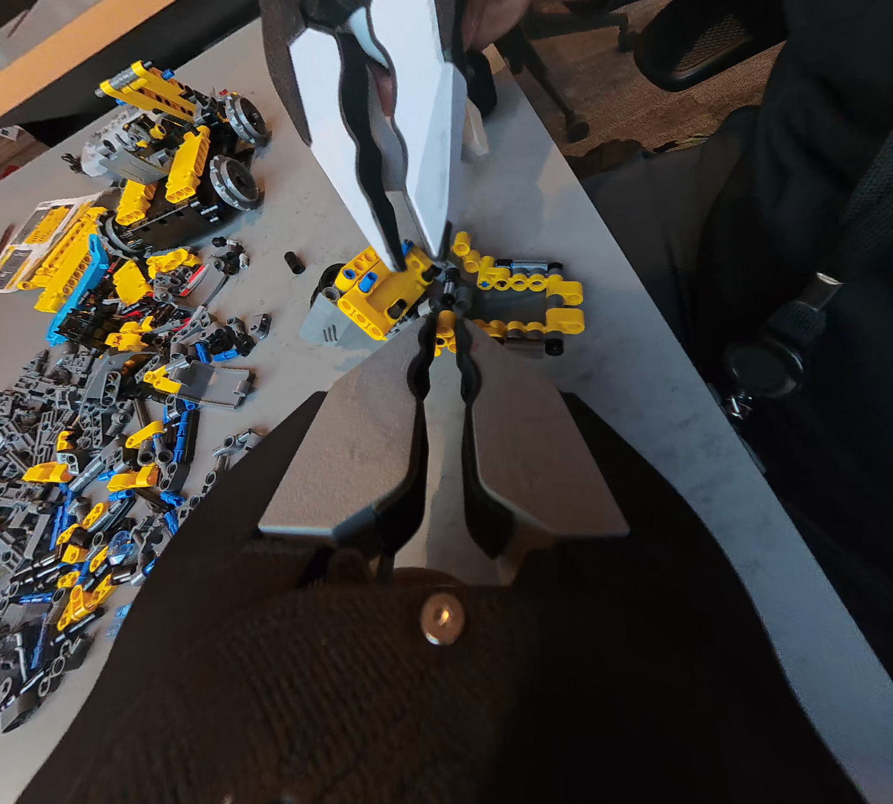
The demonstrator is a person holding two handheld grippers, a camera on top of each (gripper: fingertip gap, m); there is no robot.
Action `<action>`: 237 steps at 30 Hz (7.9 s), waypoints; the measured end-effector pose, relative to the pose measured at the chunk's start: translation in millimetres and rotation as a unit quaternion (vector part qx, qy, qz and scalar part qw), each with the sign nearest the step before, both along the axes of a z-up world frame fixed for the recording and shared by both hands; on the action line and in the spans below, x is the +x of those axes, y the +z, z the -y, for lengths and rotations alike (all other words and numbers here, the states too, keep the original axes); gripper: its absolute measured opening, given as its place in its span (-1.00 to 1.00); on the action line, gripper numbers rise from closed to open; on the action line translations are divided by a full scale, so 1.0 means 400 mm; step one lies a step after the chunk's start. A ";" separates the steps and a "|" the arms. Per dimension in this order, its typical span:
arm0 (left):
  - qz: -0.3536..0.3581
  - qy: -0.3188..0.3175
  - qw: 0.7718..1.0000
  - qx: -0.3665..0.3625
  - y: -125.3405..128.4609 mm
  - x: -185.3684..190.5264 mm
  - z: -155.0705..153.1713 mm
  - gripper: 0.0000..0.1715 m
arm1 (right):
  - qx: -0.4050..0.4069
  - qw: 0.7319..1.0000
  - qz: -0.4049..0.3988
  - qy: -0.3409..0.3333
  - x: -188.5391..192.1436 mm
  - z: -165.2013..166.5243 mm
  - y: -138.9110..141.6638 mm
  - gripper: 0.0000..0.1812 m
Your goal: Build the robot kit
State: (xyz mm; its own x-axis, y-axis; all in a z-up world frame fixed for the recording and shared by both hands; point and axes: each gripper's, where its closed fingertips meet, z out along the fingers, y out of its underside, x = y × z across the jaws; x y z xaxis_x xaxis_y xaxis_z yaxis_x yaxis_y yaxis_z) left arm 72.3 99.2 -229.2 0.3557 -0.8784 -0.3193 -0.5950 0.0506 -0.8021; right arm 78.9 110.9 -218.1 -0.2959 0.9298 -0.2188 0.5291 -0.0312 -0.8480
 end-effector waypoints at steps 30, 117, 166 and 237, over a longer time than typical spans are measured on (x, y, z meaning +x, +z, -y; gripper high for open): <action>0.005 -0.050 0.998 0.026 0.017 -0.004 -0.001 -0.94 | -0.035 0.984 0.153 0.089 -0.040 -0.069 -0.013 -0.62; 0.040 -0.059 0.994 0.080 0.051 0.014 0.046 -0.95 | 0.351 0.929 0.080 -0.089 0.010 0.057 -0.016 -0.79; -0.137 -0.030 0.987 0.076 -0.045 -0.015 -0.111 -0.63 | 0.328 0.937 0.074 -0.097 0.131 0.005 -0.013 -0.85; -0.078 -0.042 0.984 0.153 -0.018 -0.022 -0.025 -0.74 | 0.264 0.946 -0.090 0.164 0.056 0.089 -0.033 -0.86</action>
State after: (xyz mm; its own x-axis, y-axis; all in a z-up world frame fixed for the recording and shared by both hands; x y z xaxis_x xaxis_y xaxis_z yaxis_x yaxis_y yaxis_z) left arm 63.5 109.0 -236.6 0.2115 -0.7576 -0.6176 -0.6927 0.3295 -0.6415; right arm 101.3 75.5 -231.5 -0.5755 0.7470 0.3328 0.2822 0.5634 -0.7765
